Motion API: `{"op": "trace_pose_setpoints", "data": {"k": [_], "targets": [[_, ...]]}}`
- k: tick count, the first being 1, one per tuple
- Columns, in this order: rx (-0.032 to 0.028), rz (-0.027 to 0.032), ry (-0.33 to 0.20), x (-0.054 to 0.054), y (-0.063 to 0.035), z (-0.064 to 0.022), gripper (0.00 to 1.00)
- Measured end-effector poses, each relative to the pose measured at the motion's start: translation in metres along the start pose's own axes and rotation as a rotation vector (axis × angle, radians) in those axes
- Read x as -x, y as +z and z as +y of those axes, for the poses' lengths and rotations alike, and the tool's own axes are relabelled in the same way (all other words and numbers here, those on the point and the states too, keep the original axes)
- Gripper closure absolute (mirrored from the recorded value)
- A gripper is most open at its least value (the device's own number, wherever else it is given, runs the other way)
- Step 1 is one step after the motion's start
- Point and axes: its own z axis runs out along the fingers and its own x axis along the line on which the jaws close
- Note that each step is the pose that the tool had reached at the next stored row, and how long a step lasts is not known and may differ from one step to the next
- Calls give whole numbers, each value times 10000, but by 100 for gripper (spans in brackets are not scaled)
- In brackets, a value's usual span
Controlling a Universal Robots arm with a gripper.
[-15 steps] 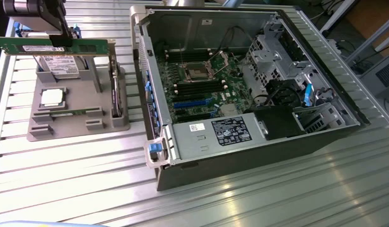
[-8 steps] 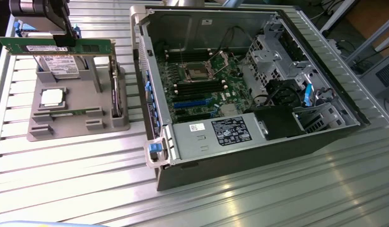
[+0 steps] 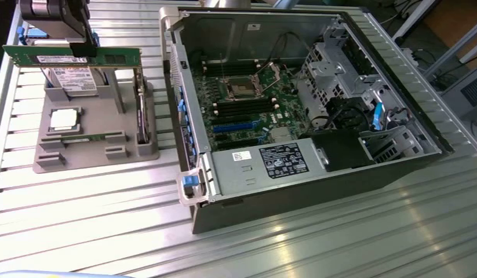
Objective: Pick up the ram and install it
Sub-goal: 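Pick up the ram and move it above insertion slot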
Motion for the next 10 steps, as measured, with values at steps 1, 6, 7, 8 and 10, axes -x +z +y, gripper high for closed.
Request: {"op": "trace_pose_setpoints", "data": {"k": [1,6,7,8,10], "targets": [[1,1,-1,0,-1,-5,88],[4,1,-5,2,0,-32,88],[3,1,-5,2,0,-35,88],[3,1,-5,2,0,-37,88],[3,0,-5,2,1,-42,88]]}}
